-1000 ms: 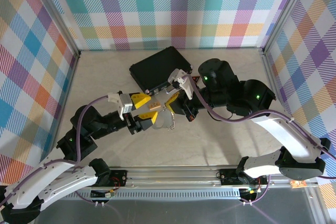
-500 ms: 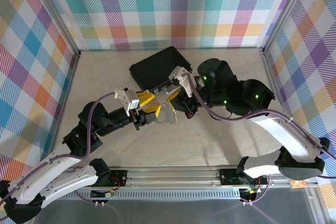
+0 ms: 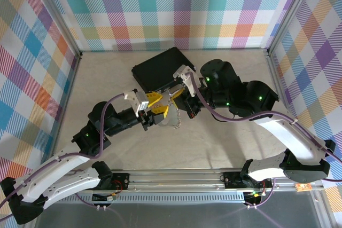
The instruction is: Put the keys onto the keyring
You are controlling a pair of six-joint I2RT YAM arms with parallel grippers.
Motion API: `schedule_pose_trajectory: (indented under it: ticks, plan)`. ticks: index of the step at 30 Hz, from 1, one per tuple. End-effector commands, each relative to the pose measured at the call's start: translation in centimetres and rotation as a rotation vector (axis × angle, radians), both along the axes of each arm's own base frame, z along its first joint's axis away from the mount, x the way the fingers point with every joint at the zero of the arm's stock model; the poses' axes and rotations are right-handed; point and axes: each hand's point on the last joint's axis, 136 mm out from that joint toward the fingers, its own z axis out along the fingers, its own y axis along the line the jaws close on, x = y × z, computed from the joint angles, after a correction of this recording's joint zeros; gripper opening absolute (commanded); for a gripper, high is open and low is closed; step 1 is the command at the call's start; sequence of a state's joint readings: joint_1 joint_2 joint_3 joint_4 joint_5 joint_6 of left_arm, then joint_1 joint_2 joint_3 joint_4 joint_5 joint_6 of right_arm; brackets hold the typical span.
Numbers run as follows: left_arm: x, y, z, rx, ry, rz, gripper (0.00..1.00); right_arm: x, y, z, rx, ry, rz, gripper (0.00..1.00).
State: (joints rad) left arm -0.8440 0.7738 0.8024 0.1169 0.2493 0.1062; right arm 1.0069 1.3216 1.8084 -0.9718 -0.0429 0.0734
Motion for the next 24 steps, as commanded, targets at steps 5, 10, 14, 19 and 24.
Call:
schedule_pose_trajectory:
  ticks: [5,10,14,19,24]
  plan:
    - [-0.6,-0.6,1.5,-0.030,-0.076,-0.037,0.48,1.0,0.0,0.5,0.029,-0.010,-0.053,0.00]
    - [-0.2,-1.0,1.4,-0.017,-0.076,-0.030,0.41,1.1,-0.1,0.5,0.034,-0.010,-0.058,0.00]
    - [0.3,-1.3,1.3,-0.004,-0.072,-0.022,0.36,1.2,-0.1,0.5,0.039,-0.010,-0.061,0.00]
    - [0.4,-1.4,1.5,-0.011,-0.078,-0.021,0.33,1.2,-0.2,0.3,0.037,-0.007,-0.067,0.00]
    - [0.3,-1.3,2.2,-0.032,-0.089,-0.023,0.31,1.2,-0.2,0.2,0.034,-0.001,-0.066,0.00]
